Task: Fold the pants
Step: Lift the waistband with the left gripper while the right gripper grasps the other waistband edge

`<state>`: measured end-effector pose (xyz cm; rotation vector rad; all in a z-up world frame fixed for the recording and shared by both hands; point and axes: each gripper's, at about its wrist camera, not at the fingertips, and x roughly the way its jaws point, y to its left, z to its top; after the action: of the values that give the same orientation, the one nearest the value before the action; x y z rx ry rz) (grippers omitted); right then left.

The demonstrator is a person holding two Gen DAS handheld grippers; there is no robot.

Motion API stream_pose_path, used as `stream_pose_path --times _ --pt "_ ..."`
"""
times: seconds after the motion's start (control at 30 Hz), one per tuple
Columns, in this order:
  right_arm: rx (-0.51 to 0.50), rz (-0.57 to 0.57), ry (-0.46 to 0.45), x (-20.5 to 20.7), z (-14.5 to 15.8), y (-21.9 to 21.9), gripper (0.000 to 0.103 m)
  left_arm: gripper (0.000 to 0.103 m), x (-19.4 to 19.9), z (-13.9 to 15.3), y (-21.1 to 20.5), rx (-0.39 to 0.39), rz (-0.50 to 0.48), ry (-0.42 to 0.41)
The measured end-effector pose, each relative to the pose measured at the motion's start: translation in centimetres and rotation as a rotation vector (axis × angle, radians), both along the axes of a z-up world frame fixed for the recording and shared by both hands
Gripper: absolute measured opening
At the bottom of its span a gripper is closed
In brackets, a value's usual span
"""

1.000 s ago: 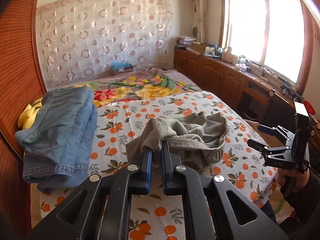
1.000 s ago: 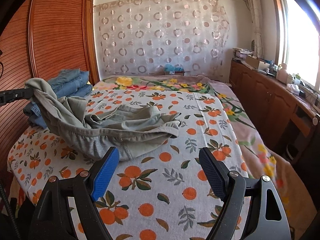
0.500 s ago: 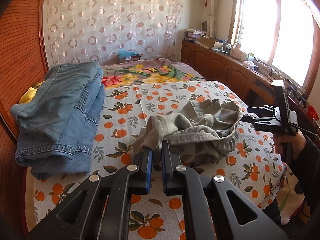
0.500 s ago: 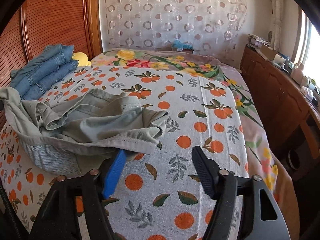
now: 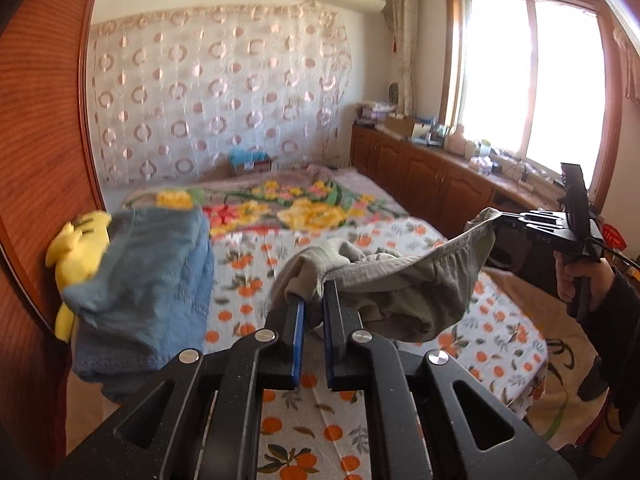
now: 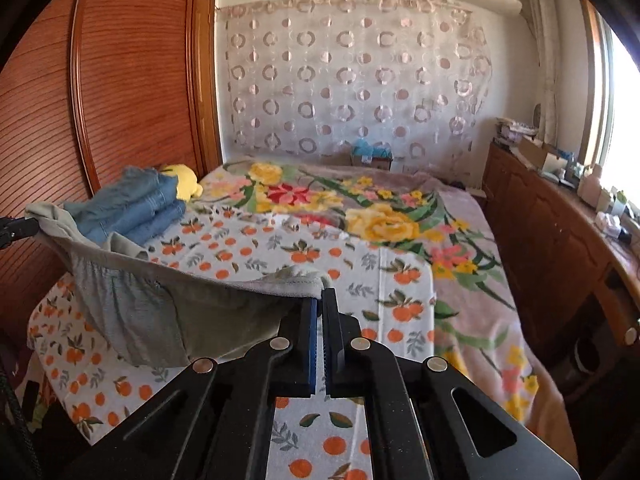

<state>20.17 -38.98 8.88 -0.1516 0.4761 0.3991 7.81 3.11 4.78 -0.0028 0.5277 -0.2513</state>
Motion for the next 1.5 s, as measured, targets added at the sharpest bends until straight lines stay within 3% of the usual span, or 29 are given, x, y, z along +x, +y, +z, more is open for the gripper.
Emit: stream_pose_path --times 0.17,0.27,0.37,0.5,0.63,0.73,0.93,1.13,1.3,1.37,1.47,1.5 --pt "0.050 0.022 -0.117 -5.6 7.0 -2.7 0.002 0.009 -2.3 5.3 -0.2 -0.002 -0.023 -0.110" --pt "0.010 0.003 -0.157 -7.2 8.3 -3.1 0.002 0.009 -2.5 6.2 -0.3 0.027 -0.019 -0.131" --pt "-0.062 -0.028 -0.113 -6.4 5.9 -2.2 0.002 0.009 -0.4 4.0 -0.3 0.053 -0.025 -0.056" --pt "-0.113 -0.041 0.023 -3.1 -0.3 -0.1 0.002 0.009 3.4 -2.1 -0.1 0.083 -0.009 0.094" --pt "-0.088 -0.050 0.140 0.3 -6.5 1.0 0.002 0.010 5.8 -7.9 0.4 0.089 0.013 0.213" --pt "-0.048 -0.070 0.183 2.4 -9.1 1.0 0.002 0.012 6.6 -9.8 0.6 0.083 0.016 0.253" --pt "0.030 -0.112 0.145 8.3 -8.9 2.2 0.002 0.015 7.5 -10.5 0.4 0.077 0.012 0.247" --pt "0.054 -0.158 0.052 11.3 -9.8 4.2 0.002 0.014 9.0 -8.3 1.7 0.063 0.074 0.155" --pt "-0.061 -0.147 0.153 14.8 -12.6 6.1 0.002 0.015 11.1 -8.1 1.1 0.063 0.036 0.187" --pt "-0.084 -0.155 0.178 15.2 -13.7 6.2 0.007 0.031 11.8 -8.6 0.3 0.046 -0.006 0.212" --pt "-0.072 -0.152 0.200 14.9 -14.6 5.8 0.025 0.049 12.3 -9.3 -0.9 0.038 -0.040 0.236" --pt "-0.063 -0.143 0.202 14.8 -14.8 5.6 0.030 0.049 12.3 -9.5 -1.4 0.038 -0.053 0.238"
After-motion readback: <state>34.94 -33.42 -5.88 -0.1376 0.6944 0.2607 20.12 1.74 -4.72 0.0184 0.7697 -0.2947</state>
